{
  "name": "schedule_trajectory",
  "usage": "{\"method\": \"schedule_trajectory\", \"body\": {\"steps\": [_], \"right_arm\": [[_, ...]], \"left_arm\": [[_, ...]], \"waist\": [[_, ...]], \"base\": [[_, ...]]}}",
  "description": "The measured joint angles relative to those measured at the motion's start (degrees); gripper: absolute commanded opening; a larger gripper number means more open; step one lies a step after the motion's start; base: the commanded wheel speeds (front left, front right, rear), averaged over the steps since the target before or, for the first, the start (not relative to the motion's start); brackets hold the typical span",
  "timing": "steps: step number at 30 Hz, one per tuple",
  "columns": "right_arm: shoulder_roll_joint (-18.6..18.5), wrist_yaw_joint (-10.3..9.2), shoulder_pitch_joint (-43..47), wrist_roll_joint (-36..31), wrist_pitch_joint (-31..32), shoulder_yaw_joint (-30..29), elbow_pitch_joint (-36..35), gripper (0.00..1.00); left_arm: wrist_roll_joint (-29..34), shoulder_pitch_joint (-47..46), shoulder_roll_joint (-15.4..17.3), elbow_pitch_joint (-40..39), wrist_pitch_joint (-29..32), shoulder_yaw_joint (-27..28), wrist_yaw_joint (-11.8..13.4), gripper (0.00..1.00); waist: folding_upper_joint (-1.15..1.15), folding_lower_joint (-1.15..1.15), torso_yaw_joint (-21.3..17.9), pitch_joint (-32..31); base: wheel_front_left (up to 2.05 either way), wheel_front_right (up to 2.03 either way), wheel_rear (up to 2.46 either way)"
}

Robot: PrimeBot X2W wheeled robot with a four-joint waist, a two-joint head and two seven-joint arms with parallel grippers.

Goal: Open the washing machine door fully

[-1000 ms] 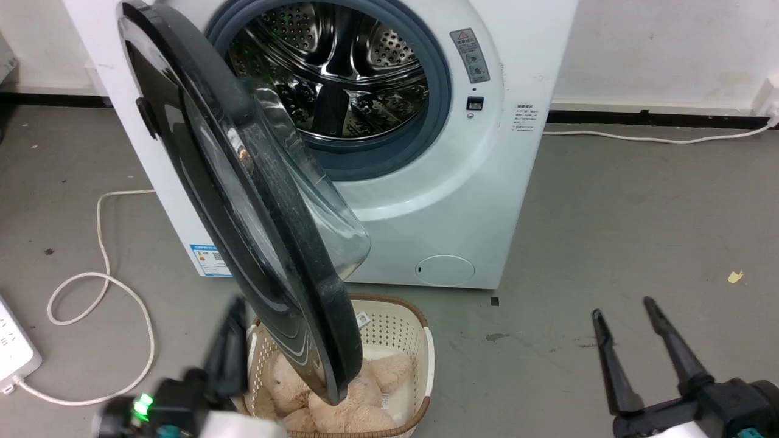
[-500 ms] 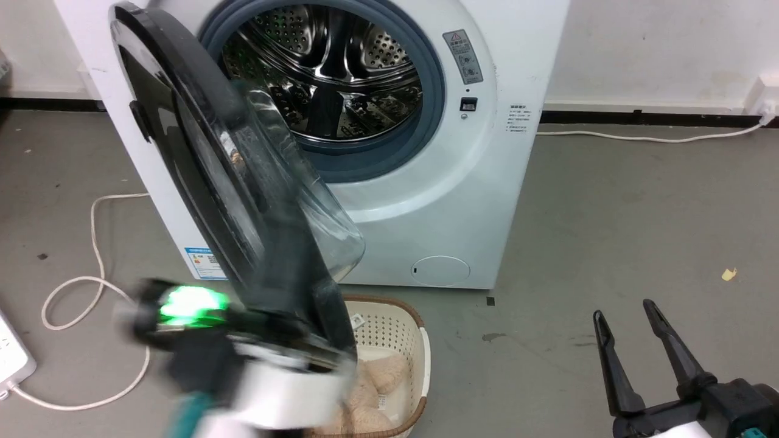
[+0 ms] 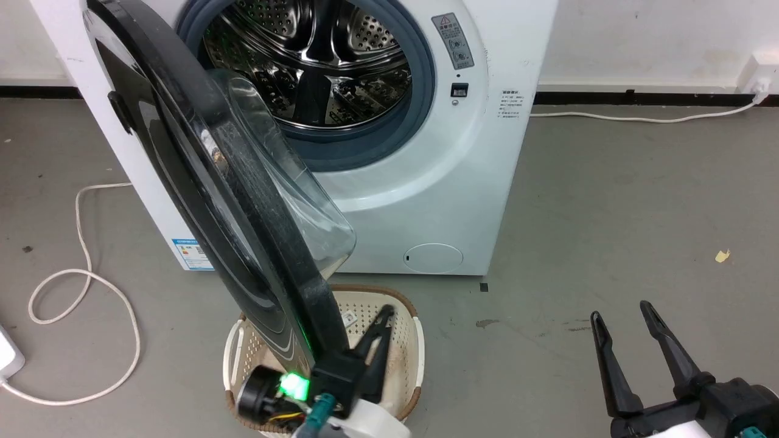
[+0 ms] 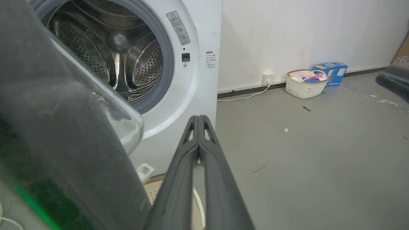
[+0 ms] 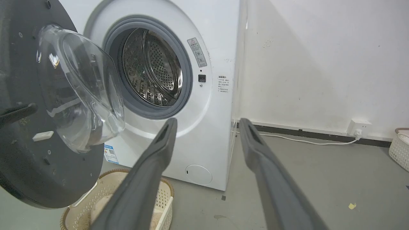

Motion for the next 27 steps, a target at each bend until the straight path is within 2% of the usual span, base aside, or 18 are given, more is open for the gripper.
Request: {"method": "schedule_trajectory", "body": {"steps": [4, 11, 18, 23, 27], "right_arm": [[0.0, 0.0, 0.0, 0.3, 0.0, 0.1, 0.0, 1.0], [0.0, 0.0, 0.2, 0.6, 0.0, 0.4, 0.7, 1.0], [0.0, 0.0, 0.3, 0.7, 0.0, 0.7, 0.9, 1.0], [0.0, -0.01, 0.4, 0.7, 0.0, 1.7, 1.6, 1.0], [0.1, 0.0, 0.2, 0.7, 0.0, 2.7, 1.6, 1.0]], "left_arm": [[-0.7, 0.0, 0.1, 3.4, -1.1, 1.8, 1.3, 0.0], [-1.5, 0.2, 0.6, 6.1, -2.9, 2.2, 1.4, 0.0], [-2.1, 2.0, 1.4, 6.0, -3.5, 2.5, 1.9, 0.0], [-2.4, 2.3, 3.7, 5.4, -3.2, 4.1, 2.4, 0.0], [-3.5, 2.5, 6.3, 3.9, -2.9, 7.6, 3.2, 0.0]], "waist": [[0.0, 0.0, 0.7, 0.4], [0.0, -0.01, 4.5, -0.1], [0.0, 0.0, 10.8, -0.8], [0.0, 0.0, 16.3, -1.0], [0.0, -0.01, 20.3, -0.6]], "base": [[0.0, 0.0, 0.0], [0.0, 0.0, 0.0], [0.0, 0.0, 0.0], [0.0, 0.0, 0.0], [0.0, 0.0, 0.0]]}}
